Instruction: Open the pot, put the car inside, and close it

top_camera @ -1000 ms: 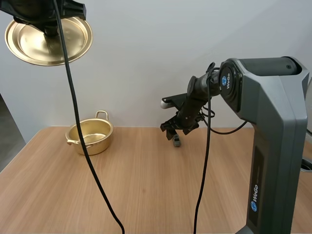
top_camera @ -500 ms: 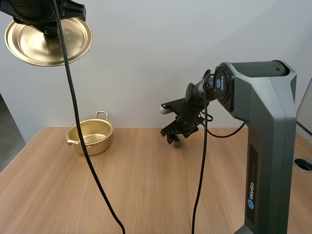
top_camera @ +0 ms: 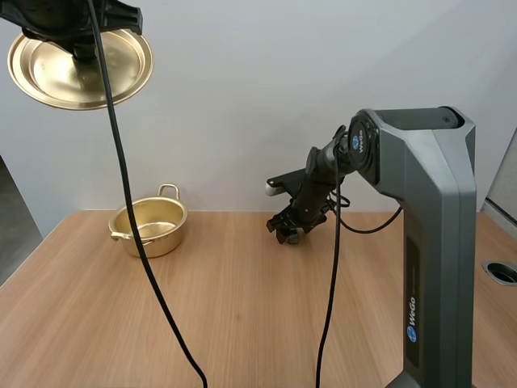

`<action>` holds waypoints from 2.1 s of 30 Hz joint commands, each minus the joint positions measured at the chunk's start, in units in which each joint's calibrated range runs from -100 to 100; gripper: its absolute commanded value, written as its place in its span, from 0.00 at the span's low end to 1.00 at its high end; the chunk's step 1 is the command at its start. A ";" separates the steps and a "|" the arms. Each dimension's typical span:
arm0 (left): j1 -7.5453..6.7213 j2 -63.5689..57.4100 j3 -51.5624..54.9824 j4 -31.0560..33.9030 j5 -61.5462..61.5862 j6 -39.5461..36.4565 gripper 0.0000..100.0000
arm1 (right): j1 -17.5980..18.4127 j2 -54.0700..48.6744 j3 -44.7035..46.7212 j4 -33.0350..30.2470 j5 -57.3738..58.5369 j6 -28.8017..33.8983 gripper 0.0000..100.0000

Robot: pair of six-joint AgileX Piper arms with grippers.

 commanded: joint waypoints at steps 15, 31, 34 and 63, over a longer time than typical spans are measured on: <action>0.04 -2.72 -0.02 -0.21 0.00 0.13 0.00 | 0.00 -2.37 -0.08 3.48 0.51 0.47 0.00; 0.04 -22.29 2.95 0.91 0.00 -0.31 0.00 | 0.70 -16.57 -1.40 28.23 16.52 -15.25 0.00; 0.11 -25.63 5.12 1.99 0.00 -0.23 0.00 | 2.20 -16.57 -1.40 28.23 16.34 -16.58 0.00; 0.11 -31.95 13.08 6.83 0.00 0.14 0.00 | 15.71 -10.50 -11.36 24.93 0.82 -20.70 0.00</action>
